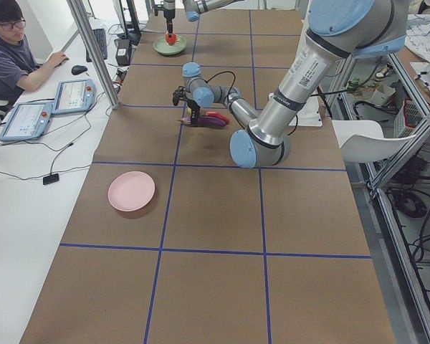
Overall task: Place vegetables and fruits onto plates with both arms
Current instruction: 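Lower the left gripper over the purple eggplant and grasp it, then carry eggplant onto pink plate with left gripper while right gripper reaches for peach, then grasp the yellow-red peach with the right gripper and lift it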
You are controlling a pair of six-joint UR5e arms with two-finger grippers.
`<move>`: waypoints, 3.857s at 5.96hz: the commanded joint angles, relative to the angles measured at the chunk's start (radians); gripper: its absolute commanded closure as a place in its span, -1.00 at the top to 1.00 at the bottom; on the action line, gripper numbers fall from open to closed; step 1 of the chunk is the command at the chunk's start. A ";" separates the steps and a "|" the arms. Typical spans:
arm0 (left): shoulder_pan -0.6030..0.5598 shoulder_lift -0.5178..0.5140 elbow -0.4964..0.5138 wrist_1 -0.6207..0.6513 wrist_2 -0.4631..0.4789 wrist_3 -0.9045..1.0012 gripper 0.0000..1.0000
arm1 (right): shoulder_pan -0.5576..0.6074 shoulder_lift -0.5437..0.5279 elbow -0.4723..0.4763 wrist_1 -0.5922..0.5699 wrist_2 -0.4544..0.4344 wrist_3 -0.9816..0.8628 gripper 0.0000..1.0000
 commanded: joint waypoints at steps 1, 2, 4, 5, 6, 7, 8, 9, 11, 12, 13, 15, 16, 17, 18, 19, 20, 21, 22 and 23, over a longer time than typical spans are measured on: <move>0.025 -0.010 0.001 0.000 0.000 -0.026 0.52 | -0.001 -0.002 -0.002 -0.002 0.000 0.000 1.00; 0.030 -0.012 0.010 0.000 0.000 -0.026 0.51 | -0.002 -0.003 -0.002 -0.002 0.000 0.000 1.00; 0.033 -0.012 0.016 -0.001 0.000 -0.026 0.12 | -0.005 -0.004 -0.002 0.000 0.000 0.000 1.00; 0.031 -0.009 0.018 0.000 0.000 -0.022 0.03 | -0.008 -0.004 -0.002 0.000 0.000 0.000 1.00; 0.031 -0.010 0.027 -0.001 0.000 -0.022 -0.08 | -0.009 -0.004 -0.002 0.002 0.000 0.000 1.00; 0.031 -0.012 0.027 0.000 0.000 -0.026 -0.37 | -0.009 -0.004 0.000 0.002 0.000 0.000 1.00; 0.030 -0.015 0.009 0.005 0.000 -0.029 -0.97 | -0.009 -0.006 0.003 0.003 0.000 0.002 1.00; -0.007 -0.015 -0.037 0.012 -0.006 -0.025 -1.00 | -0.009 -0.007 0.023 0.003 0.000 0.027 1.00; -0.134 -0.009 -0.057 0.017 -0.068 0.059 -1.00 | -0.033 -0.025 0.130 0.000 0.000 0.157 0.99; -0.207 0.011 -0.044 0.017 -0.116 0.166 -1.00 | -0.101 -0.021 0.209 0.000 -0.008 0.304 0.98; -0.263 0.022 -0.010 0.018 -0.130 0.311 -1.00 | -0.161 -0.007 0.275 0.009 -0.017 0.336 0.98; -0.381 0.043 0.120 0.011 -0.161 0.535 -1.00 | -0.284 0.014 0.422 -0.003 -0.055 0.513 0.97; -0.447 0.042 0.216 0.005 -0.161 0.658 -1.00 | -0.351 0.023 0.482 -0.029 -0.114 0.616 0.97; -0.516 0.039 0.316 -0.009 -0.163 0.811 -1.00 | -0.420 0.113 0.489 -0.154 -0.202 0.661 0.98; -0.544 0.039 0.407 -0.070 -0.160 0.861 -1.00 | -0.485 0.216 0.485 -0.302 -0.283 0.692 0.98; -0.552 0.034 0.497 -0.154 -0.155 0.860 -1.00 | -0.527 0.285 0.469 -0.339 -0.317 0.757 0.98; -0.552 0.022 0.542 -0.173 -0.129 0.856 -1.00 | -0.557 0.368 0.401 -0.348 -0.333 0.800 0.98; -0.552 0.010 0.559 -0.190 -0.071 0.815 -0.22 | -0.587 0.472 0.279 -0.348 -0.357 0.839 0.98; -0.553 0.011 0.578 -0.274 -0.069 0.784 0.99 | -0.625 0.522 0.246 -0.420 -0.408 0.841 0.98; -0.553 0.008 0.573 -0.281 -0.083 0.752 1.00 | -0.654 0.562 0.248 -0.521 -0.417 0.838 0.98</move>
